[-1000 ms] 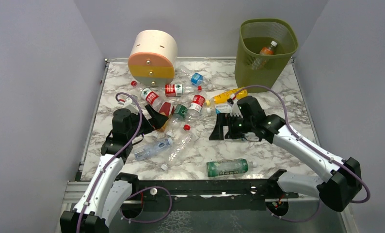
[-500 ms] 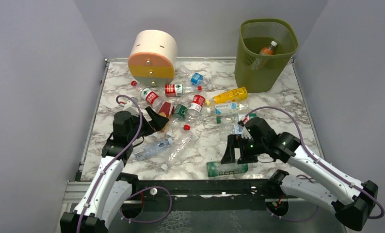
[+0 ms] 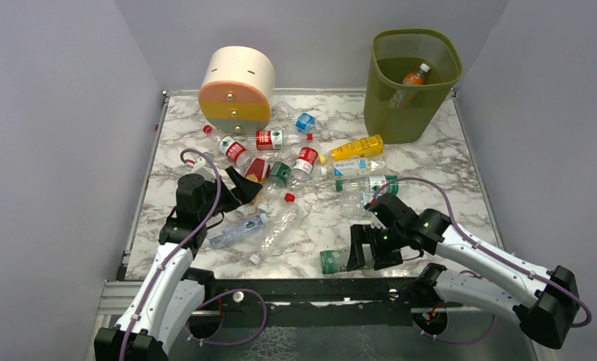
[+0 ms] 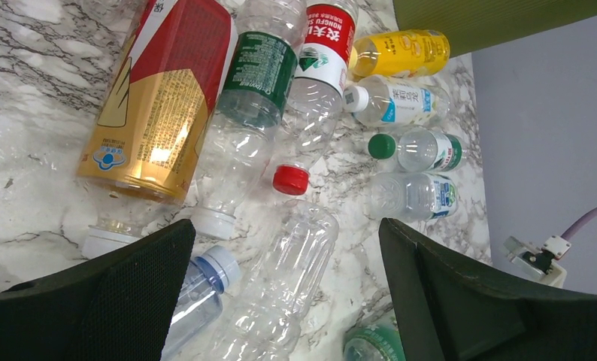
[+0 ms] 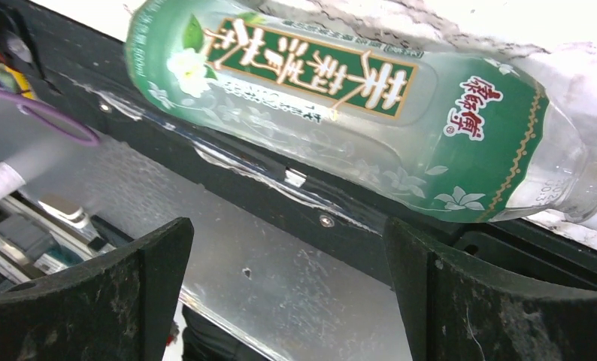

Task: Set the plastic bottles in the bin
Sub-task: Adjust the plastic bottle at the center of the board.

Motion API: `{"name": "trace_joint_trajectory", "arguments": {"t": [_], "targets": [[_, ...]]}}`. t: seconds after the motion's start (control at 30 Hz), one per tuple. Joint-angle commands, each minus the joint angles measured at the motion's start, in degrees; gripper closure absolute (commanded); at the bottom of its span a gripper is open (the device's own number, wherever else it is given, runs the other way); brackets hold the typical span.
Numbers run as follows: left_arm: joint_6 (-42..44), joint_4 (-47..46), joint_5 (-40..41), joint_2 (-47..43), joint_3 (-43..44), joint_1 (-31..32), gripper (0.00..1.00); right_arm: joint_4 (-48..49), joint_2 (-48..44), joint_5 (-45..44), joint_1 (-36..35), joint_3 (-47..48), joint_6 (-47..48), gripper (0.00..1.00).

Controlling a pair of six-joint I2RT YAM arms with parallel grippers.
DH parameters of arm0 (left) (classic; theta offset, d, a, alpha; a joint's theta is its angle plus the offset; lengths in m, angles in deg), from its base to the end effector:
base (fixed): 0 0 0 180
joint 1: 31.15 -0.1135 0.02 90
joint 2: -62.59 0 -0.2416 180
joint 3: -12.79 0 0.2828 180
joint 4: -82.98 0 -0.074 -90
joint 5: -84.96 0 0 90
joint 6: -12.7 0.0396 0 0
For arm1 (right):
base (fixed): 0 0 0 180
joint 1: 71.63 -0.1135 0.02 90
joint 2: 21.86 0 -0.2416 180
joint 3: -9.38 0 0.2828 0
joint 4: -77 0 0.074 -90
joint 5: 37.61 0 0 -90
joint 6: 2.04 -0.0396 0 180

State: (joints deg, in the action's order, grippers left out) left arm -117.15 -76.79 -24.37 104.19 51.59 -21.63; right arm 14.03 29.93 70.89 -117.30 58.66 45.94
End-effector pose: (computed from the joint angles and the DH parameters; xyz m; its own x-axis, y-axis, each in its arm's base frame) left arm 0.2190 -0.0500 0.2165 -0.5887 -0.5144 -0.6236 0.1032 0.7172 -0.6891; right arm 0.1303 0.1514 0.1895 -0.9880 -0.1030 -0.1151 -0.1467 0.8580 0.4923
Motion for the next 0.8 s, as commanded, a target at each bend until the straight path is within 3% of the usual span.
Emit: {"name": "trace_joint_trajectory", "arguments": {"t": [0.0, 0.33, 0.77], "targets": [[-0.3, -1.5, -1.1, -1.0, -0.8, 0.3, 0.01, 1.5, 1.4, -3.3, -2.3, -1.4, -1.1, 0.00], [-0.1, -1.4, -1.0, -0.7, -0.4, 0.4, 0.01, 10.6, 7.7, -9.6, -3.1, -1.1, -1.3, 0.00], [0.3, -0.9, -0.9, -0.6, -0.5, 0.4, 0.01, 15.1, 13.0, -19.6, -3.1, 4.3, -4.2, 0.00]]}}
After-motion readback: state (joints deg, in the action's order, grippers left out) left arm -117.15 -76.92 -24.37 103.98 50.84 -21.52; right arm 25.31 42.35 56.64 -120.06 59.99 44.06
